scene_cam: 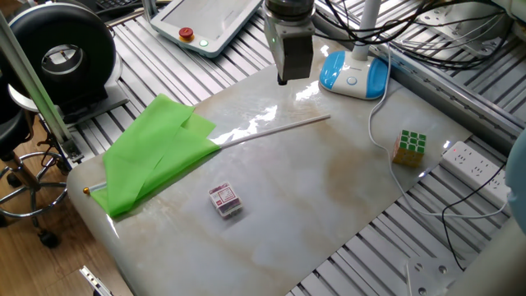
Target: Wave the flag
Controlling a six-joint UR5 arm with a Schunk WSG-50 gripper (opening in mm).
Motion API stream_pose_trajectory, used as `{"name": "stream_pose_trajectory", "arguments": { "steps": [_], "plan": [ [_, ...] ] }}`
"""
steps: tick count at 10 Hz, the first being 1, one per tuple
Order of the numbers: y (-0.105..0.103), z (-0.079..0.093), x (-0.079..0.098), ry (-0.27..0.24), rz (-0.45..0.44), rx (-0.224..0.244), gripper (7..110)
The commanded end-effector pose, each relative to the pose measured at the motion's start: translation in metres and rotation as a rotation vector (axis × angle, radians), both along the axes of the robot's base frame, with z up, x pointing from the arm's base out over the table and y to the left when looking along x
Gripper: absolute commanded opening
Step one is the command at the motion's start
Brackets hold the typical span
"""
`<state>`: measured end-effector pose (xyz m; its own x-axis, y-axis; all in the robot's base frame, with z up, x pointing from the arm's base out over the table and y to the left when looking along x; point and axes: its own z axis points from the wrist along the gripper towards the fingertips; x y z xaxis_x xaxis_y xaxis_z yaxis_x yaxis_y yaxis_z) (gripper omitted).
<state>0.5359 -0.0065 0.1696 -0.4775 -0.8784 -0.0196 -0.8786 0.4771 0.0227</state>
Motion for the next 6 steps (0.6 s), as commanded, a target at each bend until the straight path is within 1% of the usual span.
{"name": "stream_pose_trajectory", "arguments": {
  "steps": [1, 2, 4, 6],
  "plan": [
    [-0.009, 0.001, -0.009, 0.034, 0.014, -0.032, 7],
    [-0.011, 0.001, -0.009, 0.035, 0.019, -0.039, 7],
    [-0.021, 0.002, -0.007, 0.027, 0.044, -0.079, 7],
    [-0.019, 0.002, -0.011, 0.045, 0.052, -0.072, 7]
  ]
}}
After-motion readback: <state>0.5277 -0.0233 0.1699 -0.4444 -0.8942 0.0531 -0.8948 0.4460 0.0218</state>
